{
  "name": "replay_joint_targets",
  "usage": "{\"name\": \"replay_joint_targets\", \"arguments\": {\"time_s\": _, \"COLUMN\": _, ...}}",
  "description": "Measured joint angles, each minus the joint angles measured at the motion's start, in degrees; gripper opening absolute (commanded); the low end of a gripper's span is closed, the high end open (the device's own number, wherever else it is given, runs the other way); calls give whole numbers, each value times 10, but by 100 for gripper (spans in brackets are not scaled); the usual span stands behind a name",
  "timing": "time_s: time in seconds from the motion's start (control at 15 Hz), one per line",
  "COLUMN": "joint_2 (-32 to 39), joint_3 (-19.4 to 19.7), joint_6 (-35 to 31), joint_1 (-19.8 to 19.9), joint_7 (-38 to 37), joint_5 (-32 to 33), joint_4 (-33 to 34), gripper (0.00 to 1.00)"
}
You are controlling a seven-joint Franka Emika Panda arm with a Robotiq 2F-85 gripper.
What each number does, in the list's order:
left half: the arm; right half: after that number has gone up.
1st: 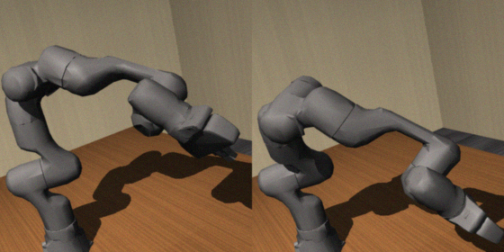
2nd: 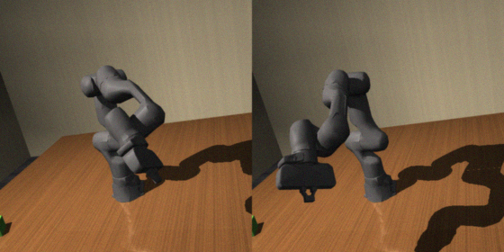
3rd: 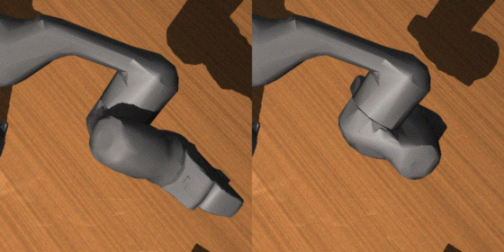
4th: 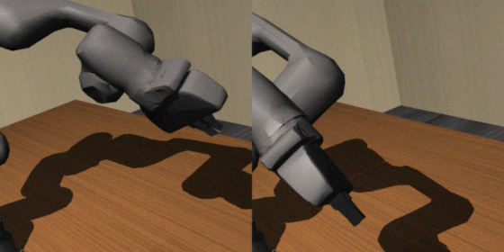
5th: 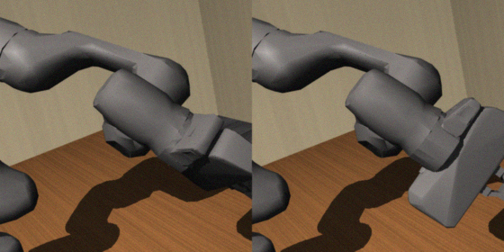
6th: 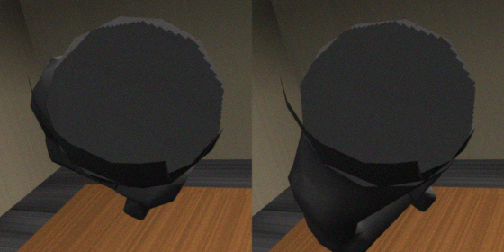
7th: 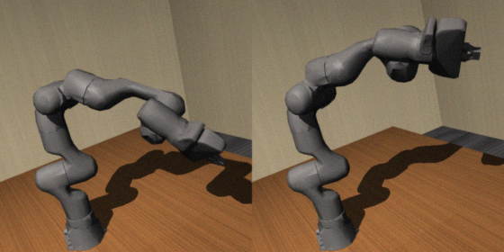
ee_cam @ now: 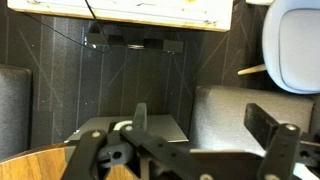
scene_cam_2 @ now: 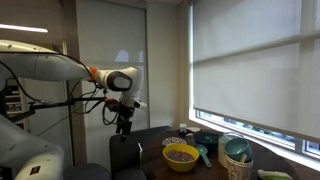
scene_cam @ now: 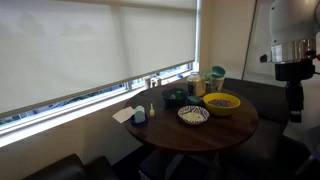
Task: Put the white plate in the yellow bowl
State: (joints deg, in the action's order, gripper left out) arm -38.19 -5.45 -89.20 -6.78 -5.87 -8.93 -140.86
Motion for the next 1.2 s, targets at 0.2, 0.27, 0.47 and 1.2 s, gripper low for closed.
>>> {"name": "replay_joint_targets", "arguments": {"time_s": 0.2, "joint_2": 0, "joint_3": 0, "joint_6": 0, "joint_1": 0, "joint_7": 0, "joint_5": 0, "joint_4": 0, "gripper": 100}}
{"name": "replay_joint_targets", "arguments": {"time_s": 0.27, "joint_2": 0, "joint_3": 0, "joint_6": 0, "joint_1": 0, "joint_7": 0, "joint_5": 0, "joint_4": 0, "gripper": 100}}
{"name": "replay_joint_targets", "arguments": {"time_s": 0.47, "joint_2": 2, "joint_3": 0, "joint_6": -22, "joint_1": 8, "joint_7": -8, "joint_5": 0, "joint_4": 0, "gripper": 100}}
{"name": "replay_joint_targets", "arguments": {"time_s": 1.2, "joint_2": 178, "joint_3": -2, "joint_6": -243, "joint_1": 74, "joint_7": -226, "joint_5": -54, "joint_4": 83, "gripper": 100}}
